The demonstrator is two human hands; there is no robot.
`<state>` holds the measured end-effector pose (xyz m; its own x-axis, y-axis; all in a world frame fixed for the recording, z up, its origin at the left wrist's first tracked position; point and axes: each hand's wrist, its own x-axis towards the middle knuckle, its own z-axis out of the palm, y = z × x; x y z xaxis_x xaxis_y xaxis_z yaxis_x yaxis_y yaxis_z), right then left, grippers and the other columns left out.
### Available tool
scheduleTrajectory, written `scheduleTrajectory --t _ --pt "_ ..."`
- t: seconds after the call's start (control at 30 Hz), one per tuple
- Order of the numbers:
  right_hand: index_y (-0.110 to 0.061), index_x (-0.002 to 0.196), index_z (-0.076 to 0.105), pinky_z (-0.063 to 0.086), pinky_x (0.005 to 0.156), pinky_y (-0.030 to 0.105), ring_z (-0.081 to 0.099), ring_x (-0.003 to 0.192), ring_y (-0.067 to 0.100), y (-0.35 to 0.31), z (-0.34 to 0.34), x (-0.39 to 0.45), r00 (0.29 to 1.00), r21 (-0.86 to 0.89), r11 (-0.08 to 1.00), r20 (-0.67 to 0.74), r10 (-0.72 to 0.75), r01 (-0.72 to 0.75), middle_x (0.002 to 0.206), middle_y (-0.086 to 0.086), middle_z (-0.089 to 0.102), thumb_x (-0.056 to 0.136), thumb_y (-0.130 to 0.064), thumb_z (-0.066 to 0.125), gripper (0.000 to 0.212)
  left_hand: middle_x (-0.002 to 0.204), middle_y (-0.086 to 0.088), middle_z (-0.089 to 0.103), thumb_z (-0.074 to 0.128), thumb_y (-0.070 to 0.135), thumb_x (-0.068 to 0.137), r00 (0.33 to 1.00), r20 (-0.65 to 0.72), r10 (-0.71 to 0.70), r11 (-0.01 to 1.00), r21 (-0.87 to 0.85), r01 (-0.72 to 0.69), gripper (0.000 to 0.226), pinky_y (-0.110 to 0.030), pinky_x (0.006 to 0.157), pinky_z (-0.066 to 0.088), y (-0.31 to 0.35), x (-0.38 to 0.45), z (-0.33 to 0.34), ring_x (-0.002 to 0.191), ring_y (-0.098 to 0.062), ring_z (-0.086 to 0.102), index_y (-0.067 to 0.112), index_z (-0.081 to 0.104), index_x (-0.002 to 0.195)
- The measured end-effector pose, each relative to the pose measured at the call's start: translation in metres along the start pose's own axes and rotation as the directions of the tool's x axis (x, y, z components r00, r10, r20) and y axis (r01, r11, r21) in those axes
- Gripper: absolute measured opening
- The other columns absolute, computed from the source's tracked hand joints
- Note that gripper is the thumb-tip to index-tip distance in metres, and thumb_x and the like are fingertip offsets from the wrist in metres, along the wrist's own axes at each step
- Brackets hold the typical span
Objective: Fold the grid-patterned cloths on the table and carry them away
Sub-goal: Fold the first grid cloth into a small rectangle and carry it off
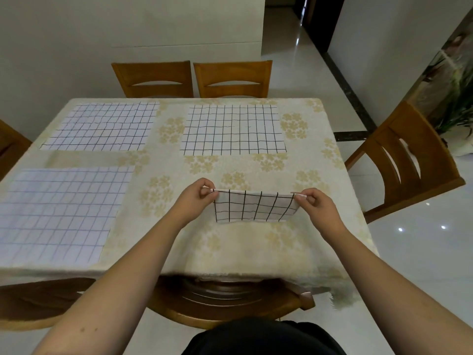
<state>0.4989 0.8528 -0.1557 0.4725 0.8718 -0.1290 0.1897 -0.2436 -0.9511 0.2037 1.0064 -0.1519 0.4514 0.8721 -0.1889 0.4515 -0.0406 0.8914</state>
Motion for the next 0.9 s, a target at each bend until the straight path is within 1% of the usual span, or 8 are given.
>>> scheduleTrajectory --t 0.07,0.1,0.2,0.3,0.47,0.63,0.83,0.9 --pt "-0.009 0.091 0.061 0.044 0.065 0.006 0.062 0.071 -0.006 -0.003 0.004 -0.002 1.0 0.034 0.999 -0.019 0.017 -0.016 0.078 -0.003 0.069 0.092 -0.025 0.064 0.016 0.068 0.002 0.065 0.06 0.022 0.095 1.0 -0.011 -0.008 1.0 -0.026 0.008 0.007 -0.022 0.061 0.037 0.003 -0.003 0.0 0.066 -0.001 0.055 0.023 0.054 0.092" --pt "-0.009 0.092 0.061 0.046 0.065 0.007 0.062 0.068 -0.002 -0.004 0.005 -0.003 0.999 0.058 0.998 -0.026 0.028 -0.026 0.076 0.0 0.069 0.092 -0.024 0.063 0.016 0.063 0.006 0.062 0.06 0.022 0.095 1.0 -0.02 -0.007 0.999 -0.054 0.005 0.006 -0.02 0.062 0.039 0.005 -0.004 0.0 0.065 -0.002 0.055 0.02 0.055 0.094" --pt "-0.005 0.093 0.061 0.055 0.071 0.027 0.064 0.07 0.014 0.001 0.009 -0.005 0.998 0.142 0.988 -0.024 0.062 -0.058 0.074 0.011 0.069 0.091 -0.023 0.064 0.018 0.055 0.01 0.05 0.06 0.023 0.095 0.999 -0.041 -0.011 0.995 -0.104 0.006 0.006 -0.023 0.074 0.047 0.001 -0.003 0.0 0.066 -0.009 0.053 0.018 0.058 0.098" --pt "0.0 0.095 0.06 0.056 0.068 0.037 0.064 0.066 0.016 0.007 0.012 -0.007 0.994 0.164 0.982 -0.025 0.102 -0.097 0.07 0.007 0.068 0.091 -0.02 0.065 0.022 0.054 0.012 0.044 0.061 0.022 0.094 0.998 -0.049 -0.05 0.994 -0.099 0.045 0.008 -0.032 0.075 0.051 -0.011 0.0 0.004 0.064 -0.009 0.049 0.018 0.063 0.101" --pt "-0.016 0.092 0.067 0.056 0.075 0.047 0.064 0.077 0.03 0.03 0.016 0.0 0.983 0.072 0.981 -0.025 0.183 -0.181 0.083 0.021 0.069 0.088 -0.028 0.068 0.012 0.049 0.016 0.042 0.061 0.017 0.094 0.987 0.005 -0.163 0.985 -0.054 0.163 0.01 -0.028 0.071 0.05 -0.035 0.002 0.019 0.066 -0.011 0.049 0.013 0.064 0.103" --pt "-0.02 0.1 0.066 0.058 0.073 0.037 0.066 0.081 0.026 0.053 0.022 0.016 0.973 -0.021 0.973 0.016 0.228 -0.228 0.085 0.008 0.069 0.093 -0.021 0.062 0.009 0.063 0.005 0.046 0.059 0.019 0.095 0.97 -0.011 -0.244 0.97 -0.007 0.244 0.006 -0.03 0.071 0.048 -0.056 0.011 0.038 0.067 -0.014 0.048 0.022 0.063 0.091" --pt "-0.018 0.106 0.066 0.054 0.077 0.043 0.059 0.069 0.021 0.065 0.025 0.042 0.965 -0.092 0.962 0.036 0.261 -0.257 0.075 0.005 0.062 0.094 -0.013 0.058 0.015 0.08 0.001 0.06 0.057 0.02 0.096 0.956 -0.106 -0.275 0.959 0.039 0.28 0.012 -0.023 0.06 0.042 -0.062 0.035 0.054 0.068 -0.015 0.054 0.017 0.062 0.106" --pt "-0.021 0.112 0.064 0.053 0.072 0.036 0.061 0.073 0.021 0.066 0.026 0.051 0.966 -0.129 0.96 0.045 0.255 -0.248 0.084 0.007 0.065 0.095 -0.014 0.055 0.021 0.085 0.0 0.063 0.056 0.021 0.095 0.953 -0.126 -0.275 0.957 0.063 0.284 0.013 -0.027 0.066 0.042 -0.062 0.045 0.056 0.076 -0.018 0.057 0.02 0.062 0.107"
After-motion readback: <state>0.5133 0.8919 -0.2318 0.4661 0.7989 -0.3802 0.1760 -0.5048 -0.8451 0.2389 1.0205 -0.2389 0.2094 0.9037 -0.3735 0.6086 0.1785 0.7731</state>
